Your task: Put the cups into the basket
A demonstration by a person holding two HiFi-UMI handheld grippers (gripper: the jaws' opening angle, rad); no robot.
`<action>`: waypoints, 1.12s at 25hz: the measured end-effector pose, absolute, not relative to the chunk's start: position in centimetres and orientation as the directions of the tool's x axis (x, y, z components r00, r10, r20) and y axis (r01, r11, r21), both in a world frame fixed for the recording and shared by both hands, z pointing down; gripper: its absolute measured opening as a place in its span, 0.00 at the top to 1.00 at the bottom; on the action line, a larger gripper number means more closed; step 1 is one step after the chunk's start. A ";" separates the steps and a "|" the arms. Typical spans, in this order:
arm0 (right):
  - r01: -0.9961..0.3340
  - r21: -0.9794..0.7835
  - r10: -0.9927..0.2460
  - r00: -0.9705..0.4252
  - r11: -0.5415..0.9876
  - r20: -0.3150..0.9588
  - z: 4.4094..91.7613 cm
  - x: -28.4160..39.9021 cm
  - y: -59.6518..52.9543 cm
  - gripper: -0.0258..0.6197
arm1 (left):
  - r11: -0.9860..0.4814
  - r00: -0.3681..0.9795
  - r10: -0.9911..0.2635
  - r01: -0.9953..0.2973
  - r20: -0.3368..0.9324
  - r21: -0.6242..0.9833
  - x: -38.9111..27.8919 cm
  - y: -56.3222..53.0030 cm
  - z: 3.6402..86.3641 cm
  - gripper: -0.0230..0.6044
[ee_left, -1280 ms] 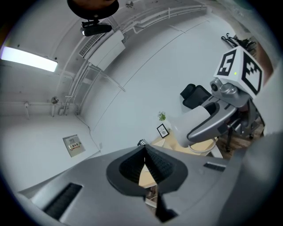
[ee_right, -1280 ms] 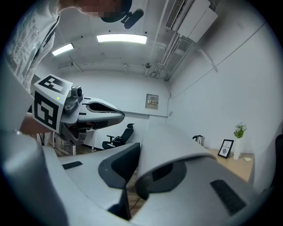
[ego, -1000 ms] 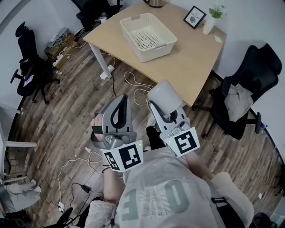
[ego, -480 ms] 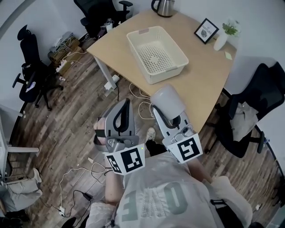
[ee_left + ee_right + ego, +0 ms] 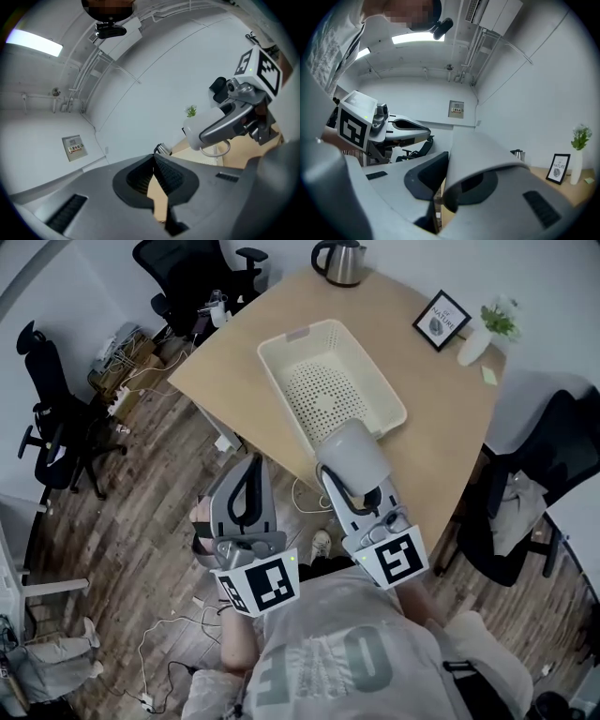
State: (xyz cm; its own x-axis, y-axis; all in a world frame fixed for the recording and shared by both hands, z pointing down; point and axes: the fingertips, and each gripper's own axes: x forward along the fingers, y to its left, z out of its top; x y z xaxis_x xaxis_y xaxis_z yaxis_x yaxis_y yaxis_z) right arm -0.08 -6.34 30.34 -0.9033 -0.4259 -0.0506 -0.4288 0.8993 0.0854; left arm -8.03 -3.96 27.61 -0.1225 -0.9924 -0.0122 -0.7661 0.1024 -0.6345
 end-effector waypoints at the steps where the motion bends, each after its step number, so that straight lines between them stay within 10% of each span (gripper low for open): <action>1: -0.432 0.082 -0.429 -0.902 0.898 -0.047 30.4 -0.4 -7.1 0.88 | 0.094 -0.118 -0.993 -0.770 -0.003 -0.631 -8.3 -4.8 27.8 0.95; 28: -0.625 0.220 -0.659 -0.738 0.749 0.146 32.2 -9.3 -24.1 0.88 | -0.215 0.273 -0.962 -0.765 -0.003 -0.607 -15.9 -25.7 28.3 0.95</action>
State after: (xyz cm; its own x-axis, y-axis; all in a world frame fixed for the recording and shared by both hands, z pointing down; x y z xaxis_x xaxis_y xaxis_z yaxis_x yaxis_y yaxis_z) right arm -9.27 -24.13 32.22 -0.7377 -0.6590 0.1463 -0.6252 0.7487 0.2202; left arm -15.92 -25.67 28.27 0.2729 -0.9620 -0.0034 -0.7651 -0.2149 -0.6069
